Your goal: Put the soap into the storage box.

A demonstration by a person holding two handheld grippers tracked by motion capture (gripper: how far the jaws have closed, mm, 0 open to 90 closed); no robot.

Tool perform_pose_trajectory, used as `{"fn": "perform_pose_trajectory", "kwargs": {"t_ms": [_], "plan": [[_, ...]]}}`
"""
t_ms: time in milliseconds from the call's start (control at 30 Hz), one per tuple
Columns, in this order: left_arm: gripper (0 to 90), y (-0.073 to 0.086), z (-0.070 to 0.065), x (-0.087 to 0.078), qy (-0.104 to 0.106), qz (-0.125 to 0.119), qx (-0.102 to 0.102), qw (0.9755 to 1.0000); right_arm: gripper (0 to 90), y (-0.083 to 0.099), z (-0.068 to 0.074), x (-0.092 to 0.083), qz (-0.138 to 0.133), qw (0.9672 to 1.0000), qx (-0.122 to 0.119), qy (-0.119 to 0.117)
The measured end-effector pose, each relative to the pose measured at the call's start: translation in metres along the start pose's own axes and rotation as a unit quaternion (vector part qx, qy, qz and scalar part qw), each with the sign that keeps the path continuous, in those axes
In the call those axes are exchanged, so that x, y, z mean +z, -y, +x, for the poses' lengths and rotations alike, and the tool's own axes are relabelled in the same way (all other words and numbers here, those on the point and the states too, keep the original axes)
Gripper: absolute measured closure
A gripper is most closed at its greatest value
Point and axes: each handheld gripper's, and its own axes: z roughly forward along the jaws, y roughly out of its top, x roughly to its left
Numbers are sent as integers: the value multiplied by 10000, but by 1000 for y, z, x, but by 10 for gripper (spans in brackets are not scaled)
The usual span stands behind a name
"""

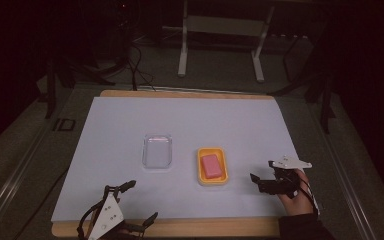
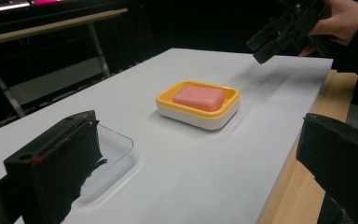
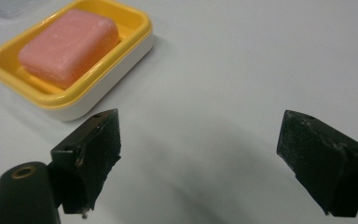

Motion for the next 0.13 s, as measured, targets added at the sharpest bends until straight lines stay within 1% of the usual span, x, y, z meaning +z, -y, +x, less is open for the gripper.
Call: {"fn": "perform_pose_trajectory", "kwargs": {"t_ms": [133], "plan": [[3,0,0,0,-1,34,26,10000,135,1,-4,1,-18,10000,74,-1]]}}
